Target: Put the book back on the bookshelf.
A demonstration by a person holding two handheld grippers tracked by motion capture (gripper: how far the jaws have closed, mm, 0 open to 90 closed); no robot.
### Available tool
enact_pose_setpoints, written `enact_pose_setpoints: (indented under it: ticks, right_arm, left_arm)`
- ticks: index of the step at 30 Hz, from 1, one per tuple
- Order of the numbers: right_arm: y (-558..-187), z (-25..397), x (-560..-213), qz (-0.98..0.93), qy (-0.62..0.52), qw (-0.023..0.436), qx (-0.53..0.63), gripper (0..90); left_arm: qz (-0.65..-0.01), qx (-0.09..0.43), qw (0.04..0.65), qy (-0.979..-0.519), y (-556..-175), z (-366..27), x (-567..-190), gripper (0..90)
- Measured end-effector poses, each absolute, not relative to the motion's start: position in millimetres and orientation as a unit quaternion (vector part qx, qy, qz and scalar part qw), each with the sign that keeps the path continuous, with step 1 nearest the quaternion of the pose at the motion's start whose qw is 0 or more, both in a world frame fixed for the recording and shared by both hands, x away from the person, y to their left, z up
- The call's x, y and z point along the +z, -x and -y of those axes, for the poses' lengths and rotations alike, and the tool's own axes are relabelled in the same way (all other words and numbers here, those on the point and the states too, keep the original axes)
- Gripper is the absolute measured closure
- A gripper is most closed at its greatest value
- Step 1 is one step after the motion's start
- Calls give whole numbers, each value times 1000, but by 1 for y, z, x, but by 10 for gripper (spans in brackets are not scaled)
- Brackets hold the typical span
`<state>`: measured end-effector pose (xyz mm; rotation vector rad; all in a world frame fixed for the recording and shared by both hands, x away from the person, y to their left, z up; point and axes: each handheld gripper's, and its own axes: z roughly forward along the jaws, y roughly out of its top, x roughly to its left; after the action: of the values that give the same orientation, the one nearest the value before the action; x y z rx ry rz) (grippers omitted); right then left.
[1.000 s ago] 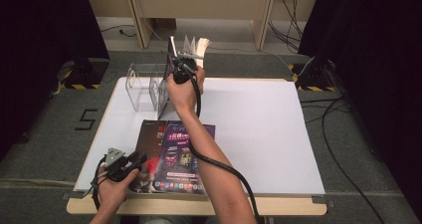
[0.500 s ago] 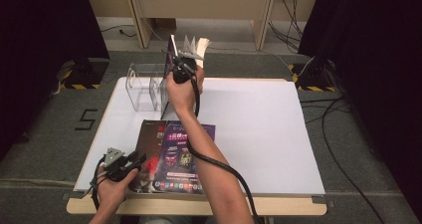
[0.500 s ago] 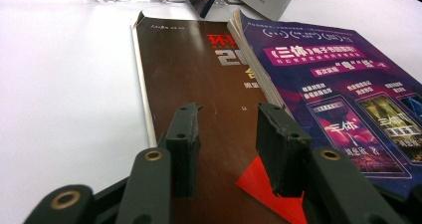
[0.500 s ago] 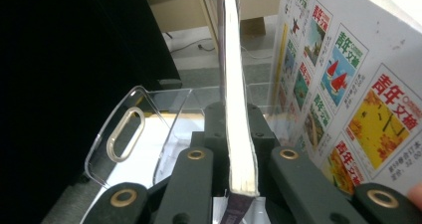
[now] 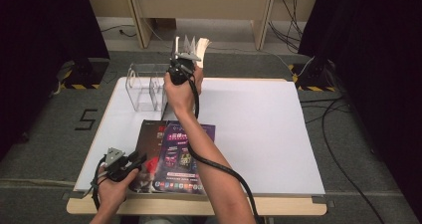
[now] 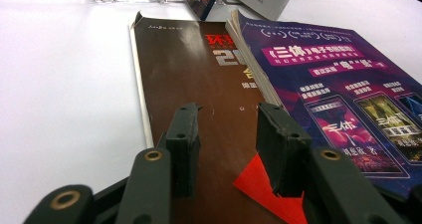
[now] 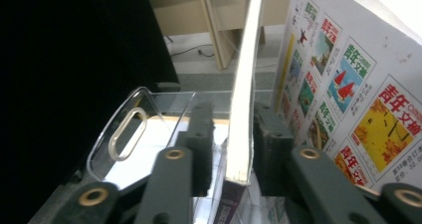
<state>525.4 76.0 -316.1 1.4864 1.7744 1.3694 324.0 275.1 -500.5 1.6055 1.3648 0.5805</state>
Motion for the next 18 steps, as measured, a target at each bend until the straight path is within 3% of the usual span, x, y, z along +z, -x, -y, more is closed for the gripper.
enact_pose_setpoints:
  ticks: [18]
  right_arm:
    - [-510,-53,-322,-663,-521,225,488,578]
  left_arm:
    - [-548,235,466,-654,-324,-270,-500,564]
